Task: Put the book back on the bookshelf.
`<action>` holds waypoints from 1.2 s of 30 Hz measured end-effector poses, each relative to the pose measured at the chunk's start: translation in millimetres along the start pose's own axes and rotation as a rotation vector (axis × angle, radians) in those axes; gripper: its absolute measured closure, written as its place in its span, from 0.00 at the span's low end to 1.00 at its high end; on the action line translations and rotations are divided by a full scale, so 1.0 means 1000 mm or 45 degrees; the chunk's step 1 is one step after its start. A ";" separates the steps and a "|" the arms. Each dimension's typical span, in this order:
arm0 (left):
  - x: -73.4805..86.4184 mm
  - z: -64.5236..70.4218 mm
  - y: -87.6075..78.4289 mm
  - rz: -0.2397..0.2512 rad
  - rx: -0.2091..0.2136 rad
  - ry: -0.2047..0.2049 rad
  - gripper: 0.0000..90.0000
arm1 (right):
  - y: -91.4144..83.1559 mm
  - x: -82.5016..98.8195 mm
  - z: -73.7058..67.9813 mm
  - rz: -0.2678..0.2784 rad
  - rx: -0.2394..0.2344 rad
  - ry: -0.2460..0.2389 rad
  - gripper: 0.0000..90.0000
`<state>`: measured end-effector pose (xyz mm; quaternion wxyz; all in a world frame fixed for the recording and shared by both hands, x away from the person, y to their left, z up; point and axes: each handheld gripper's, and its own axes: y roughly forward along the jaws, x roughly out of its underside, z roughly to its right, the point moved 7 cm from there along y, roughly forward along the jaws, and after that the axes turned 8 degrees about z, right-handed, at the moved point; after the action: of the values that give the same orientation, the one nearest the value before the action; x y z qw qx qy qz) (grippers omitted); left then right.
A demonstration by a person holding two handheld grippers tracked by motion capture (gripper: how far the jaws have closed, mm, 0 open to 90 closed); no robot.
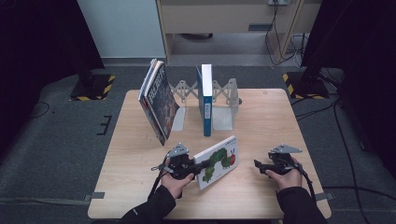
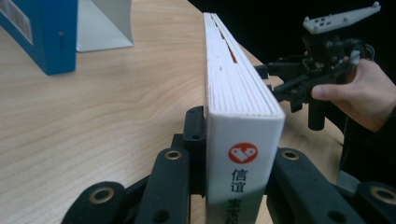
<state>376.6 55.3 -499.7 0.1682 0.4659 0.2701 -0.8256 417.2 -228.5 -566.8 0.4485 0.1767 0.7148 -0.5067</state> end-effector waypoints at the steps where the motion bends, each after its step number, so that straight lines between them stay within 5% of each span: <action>1: -0.002 -0.001 0.000 0.008 -0.006 0.001 0.83 | 0.000 0.002 0.002 -0.014 0.012 -0.004 0.26; 11: -0.027 -0.016 -0.002 0.075 -0.120 0.052 0.83 | 0.002 0.014 0.009 -0.127 0.043 -0.040 0.21; 19: -0.043 -0.020 0.008 0.123 -0.179 0.065 0.83 | 0.004 0.016 0.010 -0.111 0.058 -0.086 0.16; 36: -0.073 -0.016 0.035 0.242 -0.324 0.142 0.83 | 0.007 0.019 0.010 -0.047 0.062 -0.080 0.09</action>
<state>443.0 39.3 -453.5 0.2880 0.5095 0.3360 -0.7380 416.4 -238.2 -586.8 0.4567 0.1582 0.6911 -0.5374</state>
